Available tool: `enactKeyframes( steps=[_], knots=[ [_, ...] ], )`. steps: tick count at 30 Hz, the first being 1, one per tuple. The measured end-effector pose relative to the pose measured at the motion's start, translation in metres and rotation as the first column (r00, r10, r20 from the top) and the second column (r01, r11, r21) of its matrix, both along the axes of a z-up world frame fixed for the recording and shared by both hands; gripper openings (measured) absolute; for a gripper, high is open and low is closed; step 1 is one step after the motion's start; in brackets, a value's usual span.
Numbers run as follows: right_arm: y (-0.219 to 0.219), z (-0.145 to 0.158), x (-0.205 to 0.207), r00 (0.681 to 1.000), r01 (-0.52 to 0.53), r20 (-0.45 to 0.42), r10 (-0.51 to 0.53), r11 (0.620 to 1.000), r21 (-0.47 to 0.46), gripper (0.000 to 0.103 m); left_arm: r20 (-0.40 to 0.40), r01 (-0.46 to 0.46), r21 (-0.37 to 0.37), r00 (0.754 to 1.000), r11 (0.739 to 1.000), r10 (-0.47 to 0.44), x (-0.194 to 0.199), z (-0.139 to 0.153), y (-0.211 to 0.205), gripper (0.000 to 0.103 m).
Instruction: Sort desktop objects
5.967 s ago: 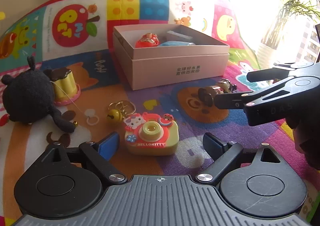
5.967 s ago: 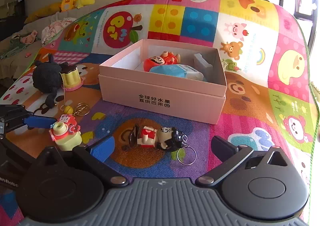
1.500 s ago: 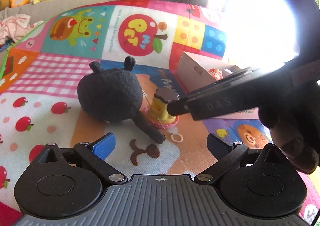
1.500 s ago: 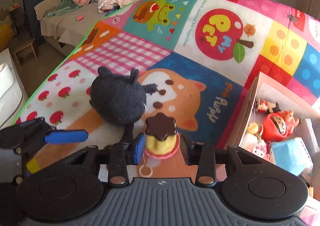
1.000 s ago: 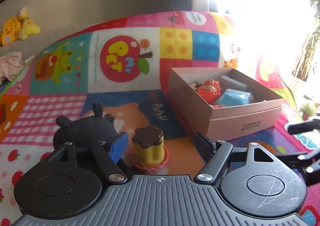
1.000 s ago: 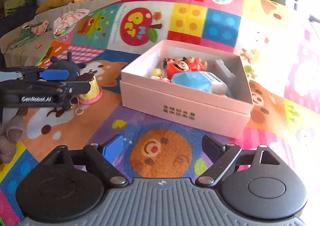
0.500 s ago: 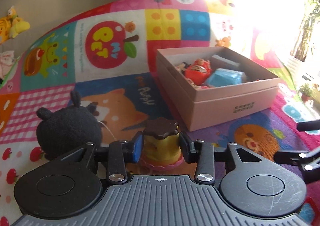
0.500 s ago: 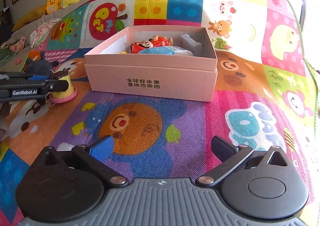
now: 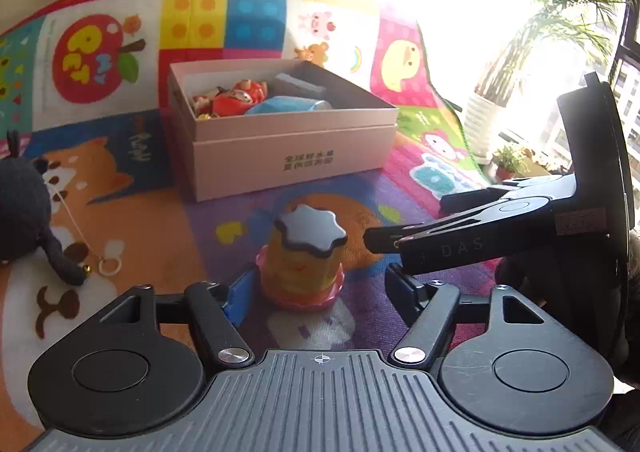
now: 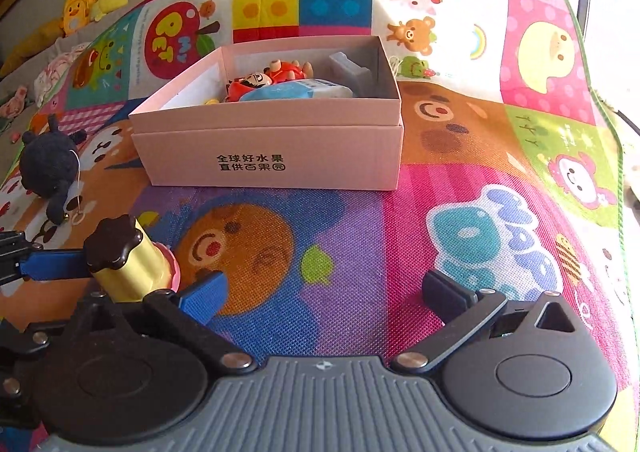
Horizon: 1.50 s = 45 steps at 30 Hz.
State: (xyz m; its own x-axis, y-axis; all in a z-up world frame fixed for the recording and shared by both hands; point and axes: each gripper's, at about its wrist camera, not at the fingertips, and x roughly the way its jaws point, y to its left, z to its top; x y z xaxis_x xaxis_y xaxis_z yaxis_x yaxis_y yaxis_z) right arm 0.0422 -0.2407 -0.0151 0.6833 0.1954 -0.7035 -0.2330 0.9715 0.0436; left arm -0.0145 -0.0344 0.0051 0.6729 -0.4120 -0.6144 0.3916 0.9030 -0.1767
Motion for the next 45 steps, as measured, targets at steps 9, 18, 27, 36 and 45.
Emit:
enactKeyframes(
  steps=[9,18,27,36,45],
  knots=[
    [-0.005,0.008,-0.010,0.997,-0.070,0.026,0.068,0.994,0.082,0.103,0.033,-0.252,0.043,0.968,0.967,0.250,-0.008,-0.006,0.060,0.096],
    [0.076,0.004,-0.034,0.957,-0.279,0.056,0.286,0.955,-0.103,0.099,-0.002,-0.415,-0.024,0.910,0.910,0.415,0.003,-0.008,0.095,0.099],
    [0.043,0.005,-0.018,0.982,-0.069,0.152,0.109,0.967,-0.244,0.101,-0.006,-0.414,-0.050,0.910,0.909,0.414,0.000,-0.010,0.097,0.100],
    [0.009,0.001,0.000,0.997,0.044,0.071,-0.034,0.990,-0.133,0.103,0.050,-0.499,-0.021,0.865,0.866,0.500,0.005,-0.001,0.103,0.101],
    [0.011,0.002,-0.002,0.996,0.050,0.076,-0.040,0.990,-0.133,0.103,0.013,-0.578,-0.041,0.815,0.815,0.579,0.070,0.013,0.134,0.101]
  ],
)
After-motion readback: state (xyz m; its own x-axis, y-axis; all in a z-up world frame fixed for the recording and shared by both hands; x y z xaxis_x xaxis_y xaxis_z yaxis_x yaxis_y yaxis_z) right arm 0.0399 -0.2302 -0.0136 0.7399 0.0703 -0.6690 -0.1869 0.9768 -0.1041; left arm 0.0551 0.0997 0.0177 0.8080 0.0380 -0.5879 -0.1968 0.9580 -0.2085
